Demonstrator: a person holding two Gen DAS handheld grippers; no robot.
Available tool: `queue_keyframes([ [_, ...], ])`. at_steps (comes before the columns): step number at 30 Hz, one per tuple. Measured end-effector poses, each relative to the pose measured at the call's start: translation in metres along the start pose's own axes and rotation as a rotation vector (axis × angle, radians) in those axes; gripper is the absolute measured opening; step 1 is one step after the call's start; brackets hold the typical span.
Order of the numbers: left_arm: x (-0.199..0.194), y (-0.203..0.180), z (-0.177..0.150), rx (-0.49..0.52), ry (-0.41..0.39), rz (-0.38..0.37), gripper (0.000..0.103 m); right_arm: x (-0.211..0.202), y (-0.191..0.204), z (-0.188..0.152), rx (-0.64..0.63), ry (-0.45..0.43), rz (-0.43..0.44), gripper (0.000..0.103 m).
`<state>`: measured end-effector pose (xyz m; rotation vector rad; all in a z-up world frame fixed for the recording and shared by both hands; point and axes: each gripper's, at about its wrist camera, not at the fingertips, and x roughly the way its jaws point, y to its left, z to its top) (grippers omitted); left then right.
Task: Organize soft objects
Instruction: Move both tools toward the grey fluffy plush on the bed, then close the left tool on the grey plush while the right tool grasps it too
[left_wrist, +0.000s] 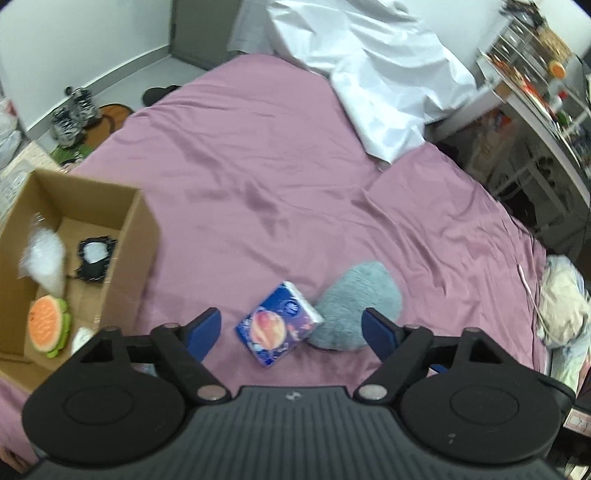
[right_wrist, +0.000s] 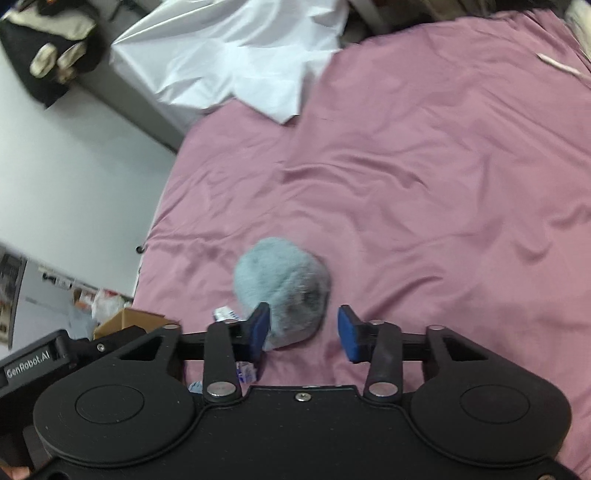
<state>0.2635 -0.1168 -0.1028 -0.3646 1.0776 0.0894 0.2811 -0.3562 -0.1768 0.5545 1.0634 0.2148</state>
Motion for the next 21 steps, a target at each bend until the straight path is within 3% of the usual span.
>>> queue_keyframes([
  [9, 0.028, -0.034, -0.007, 0.104, 0.046, -0.033, 0.067, 0.008, -0.02, 0.004, 0.113, 0.023, -0.01, 0.038],
  [21, 0.055, -0.061, -0.013, 0.164, 0.078, -0.067, 0.062, 0.011, -0.045, 0.01, 0.245, 0.018, -0.042, 0.039],
])
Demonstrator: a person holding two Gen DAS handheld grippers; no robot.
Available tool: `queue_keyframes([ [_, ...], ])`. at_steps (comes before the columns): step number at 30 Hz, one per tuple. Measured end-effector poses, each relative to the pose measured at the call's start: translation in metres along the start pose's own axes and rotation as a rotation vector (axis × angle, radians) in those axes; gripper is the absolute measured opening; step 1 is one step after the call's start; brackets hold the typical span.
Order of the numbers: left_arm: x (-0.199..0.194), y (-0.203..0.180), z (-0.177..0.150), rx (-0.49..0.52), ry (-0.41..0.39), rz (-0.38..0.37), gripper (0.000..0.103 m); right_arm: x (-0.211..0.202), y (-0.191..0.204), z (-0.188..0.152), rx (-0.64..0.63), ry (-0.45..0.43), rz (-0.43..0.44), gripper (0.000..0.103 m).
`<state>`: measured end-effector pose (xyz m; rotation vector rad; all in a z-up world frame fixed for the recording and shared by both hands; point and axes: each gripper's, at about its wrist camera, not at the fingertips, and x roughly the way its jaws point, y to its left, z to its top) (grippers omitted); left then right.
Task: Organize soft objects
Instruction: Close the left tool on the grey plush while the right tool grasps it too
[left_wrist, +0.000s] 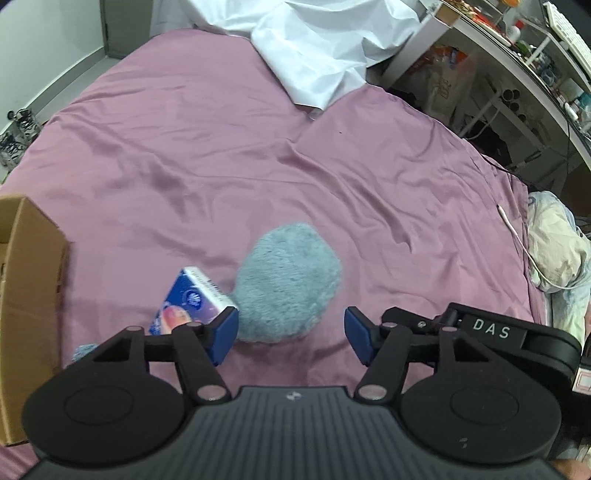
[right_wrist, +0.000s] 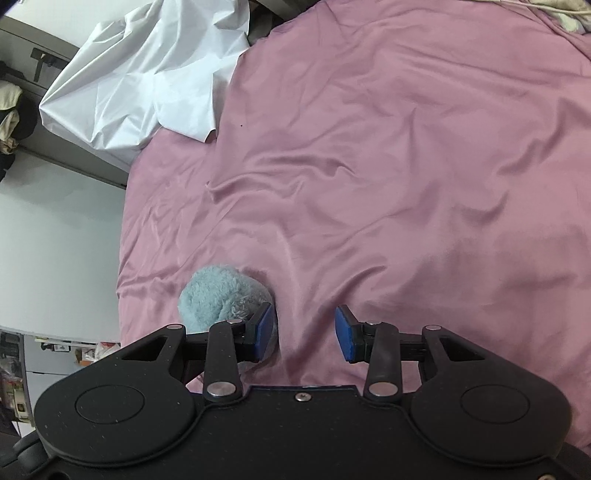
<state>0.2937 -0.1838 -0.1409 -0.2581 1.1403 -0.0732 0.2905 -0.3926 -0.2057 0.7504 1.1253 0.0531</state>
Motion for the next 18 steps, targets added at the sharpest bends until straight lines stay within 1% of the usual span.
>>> queue_keyframes([
  [6, 0.019, -0.004, 0.003, 0.0, 0.032, -0.002, 0.059, 0.003, 0.0, 0.001, 0.005, 0.015, -0.003, 0.039],
  [8, 0.023, -0.003, 0.003, 0.001, 0.037, 0.008, 0.059, 0.006, -0.001, 0.002, 0.013, 0.023, 0.006, 0.039],
  [10, 0.024, 0.001, 0.004, -0.001, 0.03, 0.036, 0.058, 0.009, 0.001, 0.004, 0.009, 0.032, 0.025, 0.039],
  [16, 0.022, 0.011, 0.011, -0.009, -0.008, 0.048, 0.045, 0.018, 0.011, 0.007, -0.02, 0.028, 0.07, 0.04],
  [18, 0.022, 0.015, 0.014, -0.015, -0.014, 0.037, 0.038, 0.021, 0.014, 0.008, -0.03, 0.025, 0.088, 0.042],
])
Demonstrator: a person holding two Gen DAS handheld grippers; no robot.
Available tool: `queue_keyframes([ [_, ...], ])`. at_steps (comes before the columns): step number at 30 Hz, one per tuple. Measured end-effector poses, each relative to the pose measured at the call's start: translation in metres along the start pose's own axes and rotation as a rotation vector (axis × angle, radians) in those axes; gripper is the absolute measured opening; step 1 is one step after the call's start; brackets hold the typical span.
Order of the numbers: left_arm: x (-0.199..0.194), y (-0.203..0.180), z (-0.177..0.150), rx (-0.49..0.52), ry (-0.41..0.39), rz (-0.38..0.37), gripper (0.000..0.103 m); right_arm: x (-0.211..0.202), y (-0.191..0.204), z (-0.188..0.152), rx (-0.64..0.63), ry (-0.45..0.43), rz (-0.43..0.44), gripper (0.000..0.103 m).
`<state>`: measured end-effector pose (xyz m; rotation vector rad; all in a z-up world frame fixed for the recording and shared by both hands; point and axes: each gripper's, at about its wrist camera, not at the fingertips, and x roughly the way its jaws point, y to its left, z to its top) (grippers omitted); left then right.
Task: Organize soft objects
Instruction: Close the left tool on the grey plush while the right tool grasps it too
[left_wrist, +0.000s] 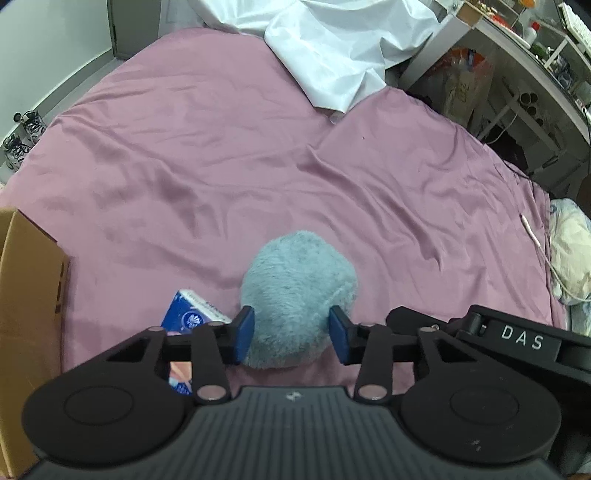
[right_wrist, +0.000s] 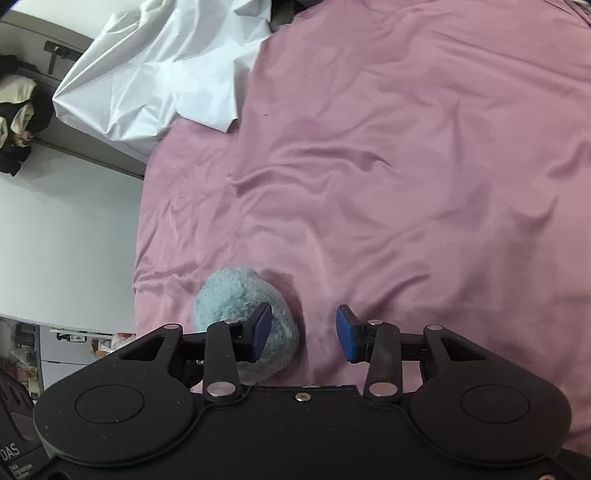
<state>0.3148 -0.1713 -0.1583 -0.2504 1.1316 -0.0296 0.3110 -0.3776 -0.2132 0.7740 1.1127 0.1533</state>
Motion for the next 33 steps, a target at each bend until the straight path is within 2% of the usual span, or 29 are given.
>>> queue_keyframes([
  [7, 0.005, 0.016, 0.014, -0.047, -0.012, -0.027, 0.031, 0.012, 0.003, 0.003, 0.014, -0.012, 0.125, 0.045],
  [15, 0.016, 0.04, 0.025, -0.127, 0.007, -0.049, 0.027, 0.039, 0.01, -0.001, 0.006, 0.031, 0.141, 0.046],
  [18, 0.019, 0.048, 0.026, -0.166, 0.014, -0.072, 0.026, 0.05, 0.012, -0.005, -0.002, 0.05, 0.119, 0.046],
  [23, 0.024, 0.054, 0.028, -0.181, 0.027, -0.08, 0.025, 0.061, 0.012, -0.005, 0.012, 0.053, 0.113, 0.046],
  [26, 0.026, 0.054, 0.029, -0.174, 0.03, -0.07, 0.025, 0.066, 0.012, -0.005, 0.009, 0.052, 0.125, 0.041],
  [29, 0.031, 0.058, 0.03, -0.191, 0.042, -0.065, 0.024, 0.067, 0.018, -0.007, -0.027, 0.047, 0.141, 0.026],
  [33, 0.026, 0.055, 0.032, -0.18, 0.038, -0.073, 0.023, 0.06, 0.021, -0.007, -0.044, 0.033, 0.135, 0.023],
])
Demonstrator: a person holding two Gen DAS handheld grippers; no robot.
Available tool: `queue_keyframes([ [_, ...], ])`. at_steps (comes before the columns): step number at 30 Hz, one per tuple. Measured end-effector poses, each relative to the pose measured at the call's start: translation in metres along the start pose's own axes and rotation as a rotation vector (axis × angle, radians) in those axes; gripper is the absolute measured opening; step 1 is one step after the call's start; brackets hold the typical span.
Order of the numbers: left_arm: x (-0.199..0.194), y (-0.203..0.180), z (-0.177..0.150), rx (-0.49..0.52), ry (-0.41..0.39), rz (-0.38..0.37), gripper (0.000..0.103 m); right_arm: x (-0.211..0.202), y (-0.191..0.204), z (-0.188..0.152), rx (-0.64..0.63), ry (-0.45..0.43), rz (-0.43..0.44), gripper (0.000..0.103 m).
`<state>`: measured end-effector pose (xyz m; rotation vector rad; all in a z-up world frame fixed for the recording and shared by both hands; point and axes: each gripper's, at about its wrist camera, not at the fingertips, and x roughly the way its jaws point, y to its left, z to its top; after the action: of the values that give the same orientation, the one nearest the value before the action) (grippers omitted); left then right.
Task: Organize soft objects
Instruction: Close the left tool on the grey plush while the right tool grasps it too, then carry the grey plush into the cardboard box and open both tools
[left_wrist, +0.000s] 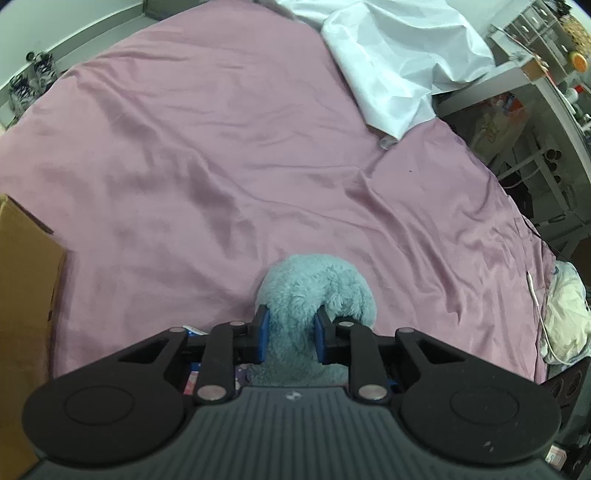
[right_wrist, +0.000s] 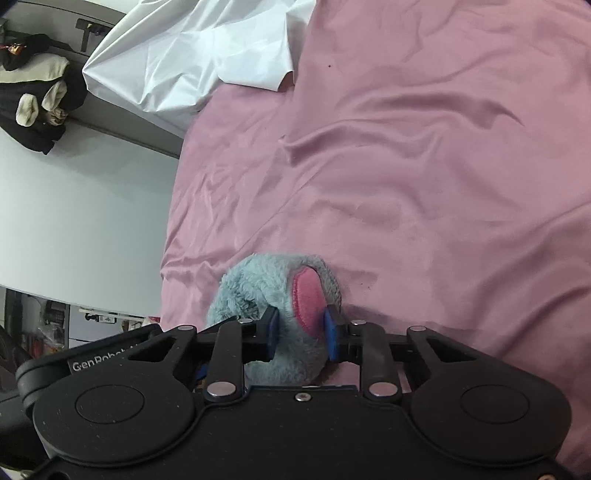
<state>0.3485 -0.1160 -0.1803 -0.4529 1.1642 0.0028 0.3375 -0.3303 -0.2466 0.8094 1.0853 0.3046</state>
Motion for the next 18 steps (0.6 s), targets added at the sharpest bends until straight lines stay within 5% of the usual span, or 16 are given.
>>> queue_keyframes([
  [18, -0.055, -0.018, -0.022, 0.025, -0.072, -0.045, 0.022, -0.052, 0.025, -0.014, -0.011, -0.07, 0.008, 0.021],
])
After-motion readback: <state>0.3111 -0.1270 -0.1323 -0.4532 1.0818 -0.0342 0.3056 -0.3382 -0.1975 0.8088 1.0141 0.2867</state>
